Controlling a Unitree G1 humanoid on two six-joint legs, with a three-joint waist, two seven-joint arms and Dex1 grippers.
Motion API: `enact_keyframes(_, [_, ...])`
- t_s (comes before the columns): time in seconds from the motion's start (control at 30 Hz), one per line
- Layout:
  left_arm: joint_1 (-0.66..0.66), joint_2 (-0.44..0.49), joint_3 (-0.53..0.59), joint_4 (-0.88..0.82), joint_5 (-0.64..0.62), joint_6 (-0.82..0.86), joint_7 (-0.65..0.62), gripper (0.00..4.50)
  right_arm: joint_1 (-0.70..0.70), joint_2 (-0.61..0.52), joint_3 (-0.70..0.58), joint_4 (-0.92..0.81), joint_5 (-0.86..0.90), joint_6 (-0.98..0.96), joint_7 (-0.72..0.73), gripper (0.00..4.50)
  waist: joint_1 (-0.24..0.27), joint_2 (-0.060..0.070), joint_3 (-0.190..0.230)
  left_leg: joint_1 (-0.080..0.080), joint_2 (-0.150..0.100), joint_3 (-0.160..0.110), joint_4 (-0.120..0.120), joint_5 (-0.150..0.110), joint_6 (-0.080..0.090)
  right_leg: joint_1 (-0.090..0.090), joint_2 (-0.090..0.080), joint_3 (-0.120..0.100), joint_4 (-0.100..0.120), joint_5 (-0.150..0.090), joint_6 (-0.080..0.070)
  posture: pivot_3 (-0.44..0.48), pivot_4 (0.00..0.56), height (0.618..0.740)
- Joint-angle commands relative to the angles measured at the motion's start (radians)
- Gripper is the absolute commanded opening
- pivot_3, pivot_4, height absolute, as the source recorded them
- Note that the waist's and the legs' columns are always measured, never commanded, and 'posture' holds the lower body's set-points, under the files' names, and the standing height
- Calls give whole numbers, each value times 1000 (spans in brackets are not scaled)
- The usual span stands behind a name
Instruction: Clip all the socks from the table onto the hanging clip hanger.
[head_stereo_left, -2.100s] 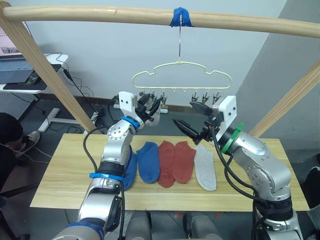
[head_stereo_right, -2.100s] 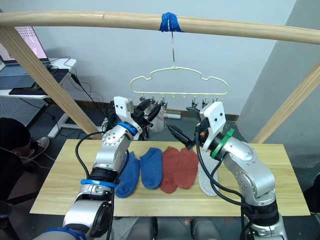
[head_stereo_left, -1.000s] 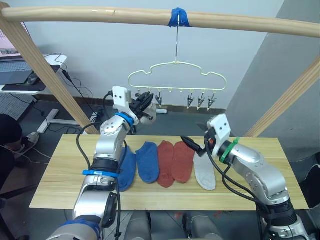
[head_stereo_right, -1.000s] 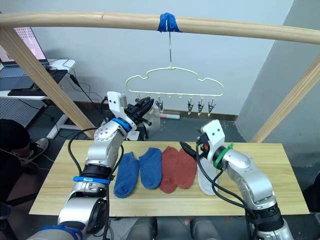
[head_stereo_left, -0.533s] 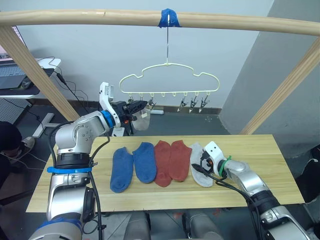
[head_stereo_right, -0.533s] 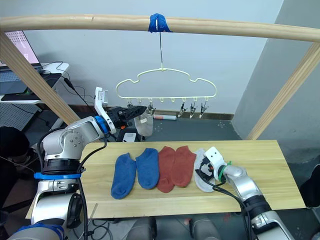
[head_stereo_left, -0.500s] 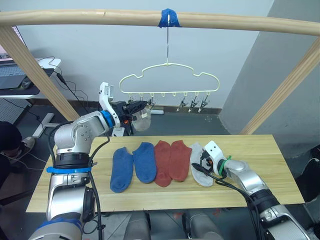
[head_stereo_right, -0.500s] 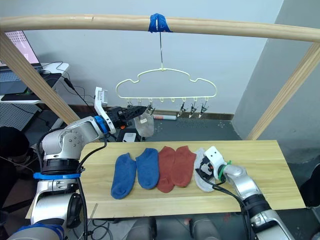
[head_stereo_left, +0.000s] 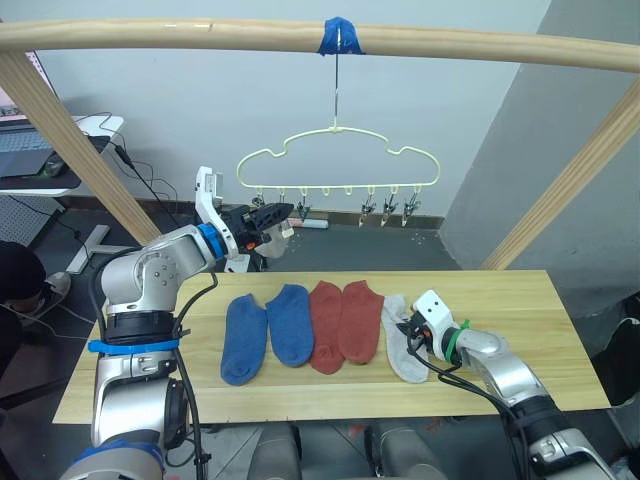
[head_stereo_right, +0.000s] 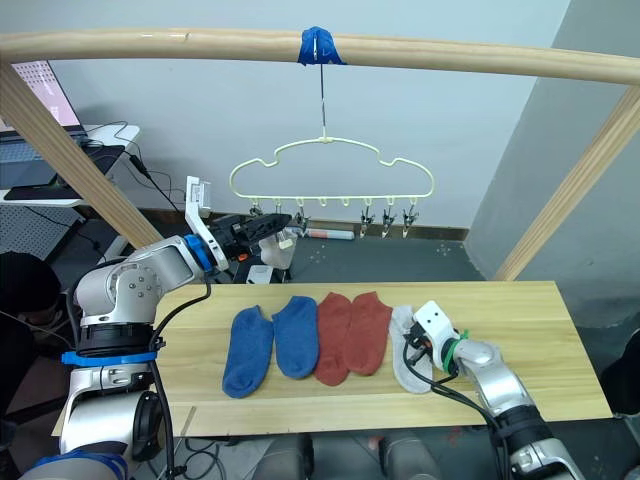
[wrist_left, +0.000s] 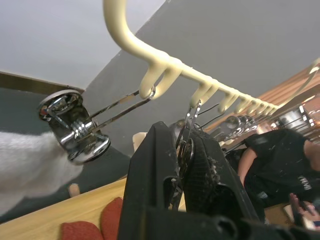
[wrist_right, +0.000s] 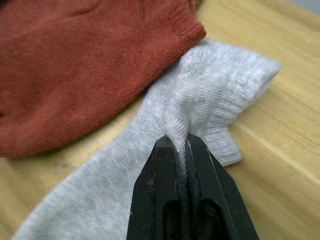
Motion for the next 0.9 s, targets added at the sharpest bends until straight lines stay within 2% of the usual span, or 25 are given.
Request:
enact_keyframes(0.03, [-14, -5, 72, 17, -87, 127, 38, 225, 35, -14, -71, -288, 122, 94, 45, 36, -1, 0, 0, 0, 0, 0, 0, 0, 0, 0, 0, 0, 0, 0, 0, 32, 176, 740])
enact_keyframes(0.13, [-33, -9, 124, 36, -155, 222, 64, 225, 57, 12, -94, -498, 266, 240, 66, 36, -3, 0, 0, 0, 1, -1, 0, 0, 0, 0, 1, -1, 1, -2, 4, 32, 176, 740])
enact_keyframes(0.23, [-65, -21, 188, 64, -220, 299, 115, 225, 26, 59, -60, -588, 333, 321, 52, 36, -1, 0, 0, 0, 1, -4, 0, 0, 0, 0, 1, -3, 1, -2, 4, 31, 174, 740])
enact_keyframes(0.37, [-96, -41, 242, 83, -264, 339, 172, 225, -64, 176, -18, -550, 352, 364, -1, 36, 1, 0, 0, -1, 0, -4, 0, 0, 0, 0, 1, -3, 0, -2, 4, 26, 173, 740])
enact_keyframes(0.53, [-89, -69, 245, 55, -284, 354, 207, 225, -171, 280, 24, -444, 320, 333, -35, 36, 6, 0, 0, -1, 0, -4, 0, 0, -1, 0, 0, -4, 0, -2, 3, 30, 171, 740])
enact_keyframes(0.9, [-70, -72, 244, 31, -302, 343, 226, 225, -237, 328, 16, -397, 313, 320, -66, 36, 15, 0, 1, -2, 0, -5, -1, 0, -1, -1, 0, -5, -1, 0, 0, 37, 172, 740])
